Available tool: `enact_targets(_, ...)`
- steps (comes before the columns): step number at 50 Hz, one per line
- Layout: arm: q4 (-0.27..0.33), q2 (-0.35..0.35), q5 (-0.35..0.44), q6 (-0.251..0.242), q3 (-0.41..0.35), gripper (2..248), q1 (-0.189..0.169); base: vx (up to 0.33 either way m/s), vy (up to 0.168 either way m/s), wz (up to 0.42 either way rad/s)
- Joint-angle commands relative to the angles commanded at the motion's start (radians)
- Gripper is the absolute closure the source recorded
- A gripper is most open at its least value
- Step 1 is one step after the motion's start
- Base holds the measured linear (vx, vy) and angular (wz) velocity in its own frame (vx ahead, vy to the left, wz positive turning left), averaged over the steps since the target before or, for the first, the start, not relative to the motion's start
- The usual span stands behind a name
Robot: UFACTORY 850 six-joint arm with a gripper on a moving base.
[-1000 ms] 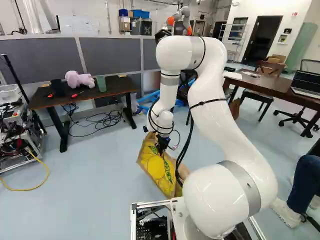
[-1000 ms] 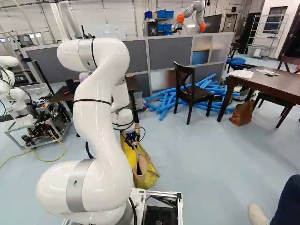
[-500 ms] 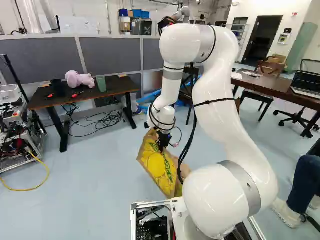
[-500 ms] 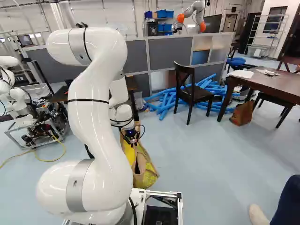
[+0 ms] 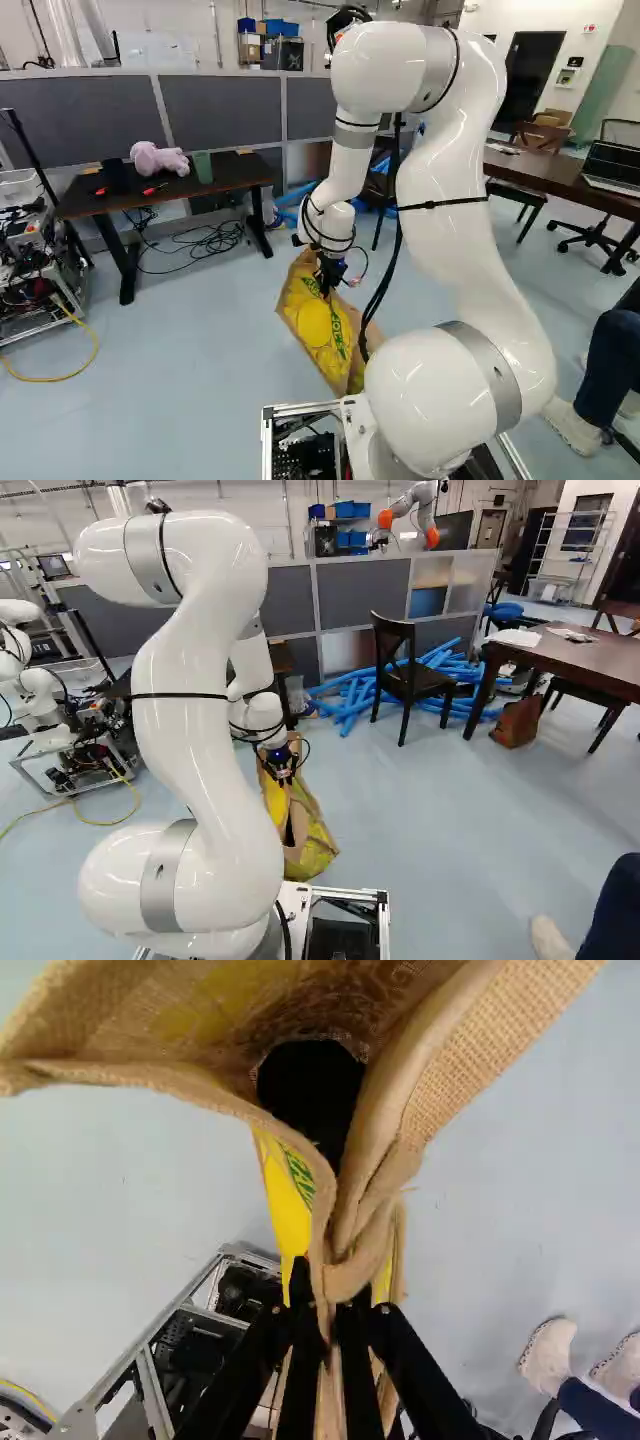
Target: Pick up the bag on the ground and place it on the table
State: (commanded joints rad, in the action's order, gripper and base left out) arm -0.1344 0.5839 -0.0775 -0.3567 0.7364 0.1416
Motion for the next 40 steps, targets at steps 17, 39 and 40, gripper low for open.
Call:
enact_targets(17, -0.020, -0.069, -0.042, 0.000, -0.020, 226, -0.009, 0.000, 0.000, 0.000)
enact_targets(39, -0.047, -0.158, -0.110, 0.000, -0.042, 226, -0.014, 0.000, 0.000, 0.000)
enact_targets(40, -0.048, -0.162, -0.113, 0.000, -0.043, 226, -0.015, 0.000, 0.000, 0.000)
